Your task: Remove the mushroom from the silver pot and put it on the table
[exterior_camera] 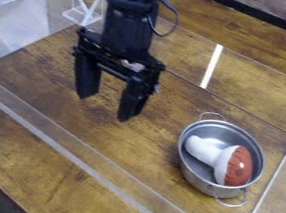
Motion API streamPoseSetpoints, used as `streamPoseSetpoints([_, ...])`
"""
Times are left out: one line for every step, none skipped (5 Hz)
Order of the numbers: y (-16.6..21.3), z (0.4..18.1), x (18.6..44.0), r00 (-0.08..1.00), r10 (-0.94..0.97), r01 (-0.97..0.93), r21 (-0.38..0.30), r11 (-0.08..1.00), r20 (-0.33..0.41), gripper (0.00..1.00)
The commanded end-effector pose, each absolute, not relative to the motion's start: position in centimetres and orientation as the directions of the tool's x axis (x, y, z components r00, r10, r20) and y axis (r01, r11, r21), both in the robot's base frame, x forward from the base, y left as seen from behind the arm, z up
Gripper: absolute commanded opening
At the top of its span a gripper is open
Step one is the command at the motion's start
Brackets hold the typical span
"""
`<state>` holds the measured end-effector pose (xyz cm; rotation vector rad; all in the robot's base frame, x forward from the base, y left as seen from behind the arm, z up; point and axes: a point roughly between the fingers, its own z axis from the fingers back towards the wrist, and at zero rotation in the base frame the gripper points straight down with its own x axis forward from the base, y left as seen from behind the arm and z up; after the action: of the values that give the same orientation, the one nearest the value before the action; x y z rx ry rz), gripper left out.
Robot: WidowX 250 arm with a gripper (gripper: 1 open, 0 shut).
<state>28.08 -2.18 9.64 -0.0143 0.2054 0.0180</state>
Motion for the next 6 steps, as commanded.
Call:
streamPoseSetpoints([-4.5,10.8,29.6,0.984,0.072,-0.077,-0.025,0.997,-0.161,1.00])
streamPoseSetpoints([-7.8,11.0,31.0,0.983,0.128,-0.134,-0.039,0.990,-0.135,1.00])
streamPoseSetpoints([-10.5,11.0,32.1,0.982,0.158,-0.165,-0.058,0.985,-0.107,1.00])
streamPoseSetpoints([-11.5,10.3,32.9,0.980,0.179,-0.185,-0.065,0.981,-0.092,1.00])
streamPoseSetpoints([-12.2,9.4,33.7,0.966,0.244,-0.250,-0.061,0.966,-0.091,1.00])
streamPoseSetpoints([-12.7,8.5,34.6,0.947,0.308,-0.314,-0.055,0.948,-0.089,1.00])
